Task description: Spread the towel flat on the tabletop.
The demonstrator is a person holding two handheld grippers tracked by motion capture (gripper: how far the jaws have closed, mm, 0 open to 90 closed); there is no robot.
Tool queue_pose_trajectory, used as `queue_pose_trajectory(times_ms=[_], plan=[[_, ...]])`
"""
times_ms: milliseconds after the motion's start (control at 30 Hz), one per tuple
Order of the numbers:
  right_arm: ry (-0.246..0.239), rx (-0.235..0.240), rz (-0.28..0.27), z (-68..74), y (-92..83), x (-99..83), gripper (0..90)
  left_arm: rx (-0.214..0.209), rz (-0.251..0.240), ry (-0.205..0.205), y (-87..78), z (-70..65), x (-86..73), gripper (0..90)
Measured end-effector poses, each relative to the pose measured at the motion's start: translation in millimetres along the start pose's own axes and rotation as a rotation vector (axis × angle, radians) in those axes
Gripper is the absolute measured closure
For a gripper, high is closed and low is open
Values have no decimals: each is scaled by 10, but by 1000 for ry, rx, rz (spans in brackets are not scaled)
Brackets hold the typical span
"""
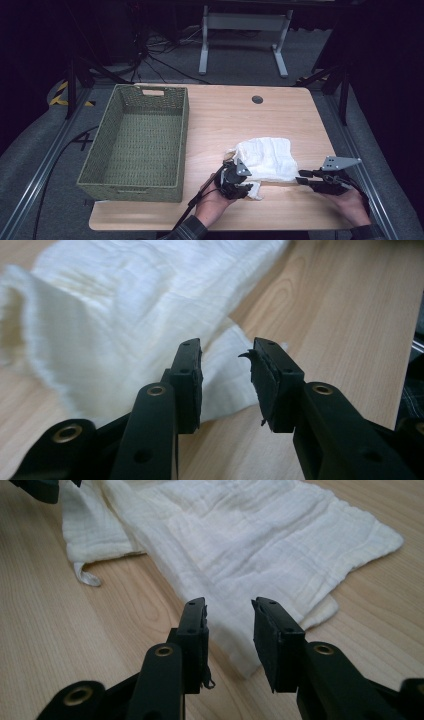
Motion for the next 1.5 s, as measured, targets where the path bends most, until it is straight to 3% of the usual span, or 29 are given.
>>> queue_pose_trajectory(times_ms=[167, 200, 333, 367, 567, 700, 800, 933, 1033, 1167, 1333, 1500], plan=[[-5, -3, 44, -15, 37, -65, 648, -19, 38, 17, 158, -60, -20, 637], [-11, -4, 67, -38, 82, -85, 653, -16, 72, 39, 229, -69, -39, 636], [-17, -3, 92, -43, 131, -96, 685, -11, 107, 48, 303, -72, -68, 645], [-21, -2, 96, -42, 140, -98, 700, 3, 117, 73, 335, -67, -82, 656], [-25, 4, 119, -43, 173, -112, 825, 49, 126, 116, 330, -26, -79, 861], [-26, 12, 113, -44, 151, -100, 871, 32, 152, 111, 293, -7, -86, 893], [-23, 13, 83, -33, 74, -51, 879, 9, 114, 86, 171, 3, -66, 895], [-28, -4, 40, -48, -42, 22, 884, 32, 57, 56, -132, 89, -51, 898], [-28, -17, 8, -73, -138, 87, 886, 55, 4, 9, -298, 190, -67, 898], [-29, -42, -36, -125, -277, 200, 888, 79, -19, -32, -396, 271, -72, 899], [-34, -72, -53, -258, -335, 303, 890, 117, 15, -61, -401, 332, -103, 899], [3, -94, -8, -507, -177, 282, 890, 127, 56, -58, -324, 357, -147, 898]])
Point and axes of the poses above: each handheld gripper's, and its own axes: y roughly forward along the jaws, x roughly out of its top, z roughly to its left, the point moved 5 cm from there along y, roughly forward along the jaws
